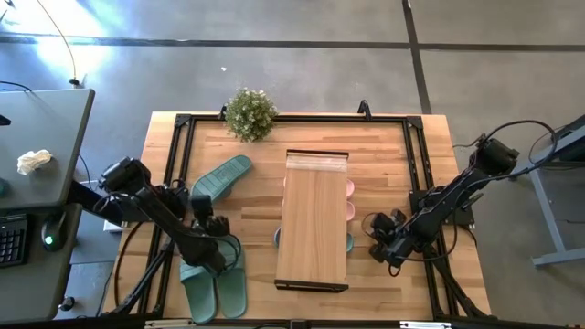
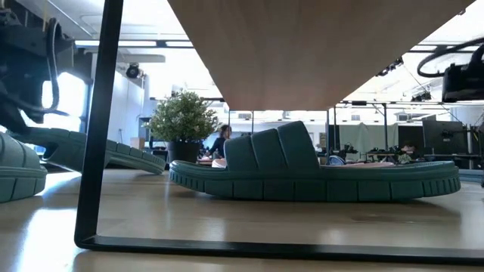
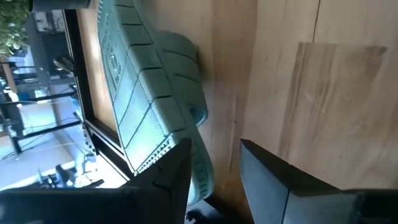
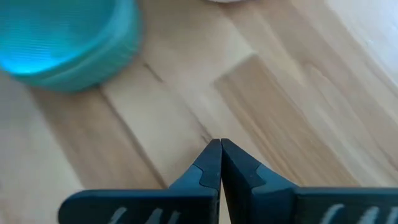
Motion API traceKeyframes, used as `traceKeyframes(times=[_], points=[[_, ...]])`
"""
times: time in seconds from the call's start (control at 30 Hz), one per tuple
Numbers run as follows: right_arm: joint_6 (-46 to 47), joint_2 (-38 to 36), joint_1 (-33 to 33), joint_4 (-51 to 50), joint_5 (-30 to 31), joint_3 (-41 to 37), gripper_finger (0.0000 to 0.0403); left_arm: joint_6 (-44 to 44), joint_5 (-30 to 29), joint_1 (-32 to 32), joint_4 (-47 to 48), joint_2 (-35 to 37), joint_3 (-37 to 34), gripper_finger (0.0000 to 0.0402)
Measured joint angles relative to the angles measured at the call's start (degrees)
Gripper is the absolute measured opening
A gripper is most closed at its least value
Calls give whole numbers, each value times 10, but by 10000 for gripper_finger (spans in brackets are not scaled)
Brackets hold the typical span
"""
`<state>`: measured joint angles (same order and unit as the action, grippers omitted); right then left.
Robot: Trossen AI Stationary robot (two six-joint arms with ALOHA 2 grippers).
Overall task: Pick and place slides into the shelf
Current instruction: Put the top green slipper under the shelf
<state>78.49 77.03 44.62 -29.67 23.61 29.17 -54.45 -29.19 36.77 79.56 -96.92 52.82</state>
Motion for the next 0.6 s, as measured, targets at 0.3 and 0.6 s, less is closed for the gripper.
traceKeyframes(times=[0.3, 0.6], points=[[63, 0, 0, -24, -42, 0, 11, -1, 24, 0, 8, -54, 0, 122], [51, 0, 0, -30, -44, 1, 77, -65, 26, 0, 0, -66, 0, 122]])
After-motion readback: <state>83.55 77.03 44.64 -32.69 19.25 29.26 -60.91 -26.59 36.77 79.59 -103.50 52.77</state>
